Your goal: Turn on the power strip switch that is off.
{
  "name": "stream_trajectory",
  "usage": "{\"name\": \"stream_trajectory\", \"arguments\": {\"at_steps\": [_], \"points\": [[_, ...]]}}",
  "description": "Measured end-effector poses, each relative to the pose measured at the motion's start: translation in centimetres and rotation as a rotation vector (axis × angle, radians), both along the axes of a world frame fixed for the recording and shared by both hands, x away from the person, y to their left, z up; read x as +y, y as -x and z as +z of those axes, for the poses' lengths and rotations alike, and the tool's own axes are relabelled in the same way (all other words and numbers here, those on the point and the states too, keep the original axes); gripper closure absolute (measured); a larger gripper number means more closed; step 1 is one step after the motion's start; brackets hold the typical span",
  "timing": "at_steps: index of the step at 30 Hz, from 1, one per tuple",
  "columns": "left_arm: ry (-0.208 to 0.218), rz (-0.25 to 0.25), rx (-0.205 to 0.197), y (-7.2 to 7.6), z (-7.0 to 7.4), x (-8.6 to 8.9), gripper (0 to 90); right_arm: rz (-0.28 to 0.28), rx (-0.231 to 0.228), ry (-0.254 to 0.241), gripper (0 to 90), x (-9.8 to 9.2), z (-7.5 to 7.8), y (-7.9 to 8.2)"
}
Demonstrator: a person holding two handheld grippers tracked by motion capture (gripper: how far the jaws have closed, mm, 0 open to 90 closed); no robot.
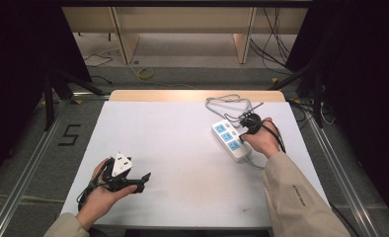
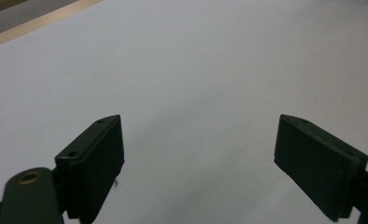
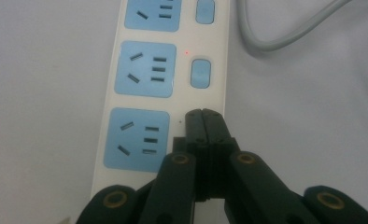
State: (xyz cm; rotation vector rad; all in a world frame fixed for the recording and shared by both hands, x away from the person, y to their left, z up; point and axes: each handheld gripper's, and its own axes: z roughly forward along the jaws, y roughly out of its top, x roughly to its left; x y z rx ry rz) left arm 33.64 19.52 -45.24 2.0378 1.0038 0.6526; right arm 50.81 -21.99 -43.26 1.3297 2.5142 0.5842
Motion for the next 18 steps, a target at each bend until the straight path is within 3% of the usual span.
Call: {"name": "stream_trajectory", "arguments": {"at_steps": [18], "points": [[-0.001,-0.001,0.0,0.01,0.02,-0.04,15.6,0.006,0.015,0.028,90.0,0.31,0.02,-0.2]]}}
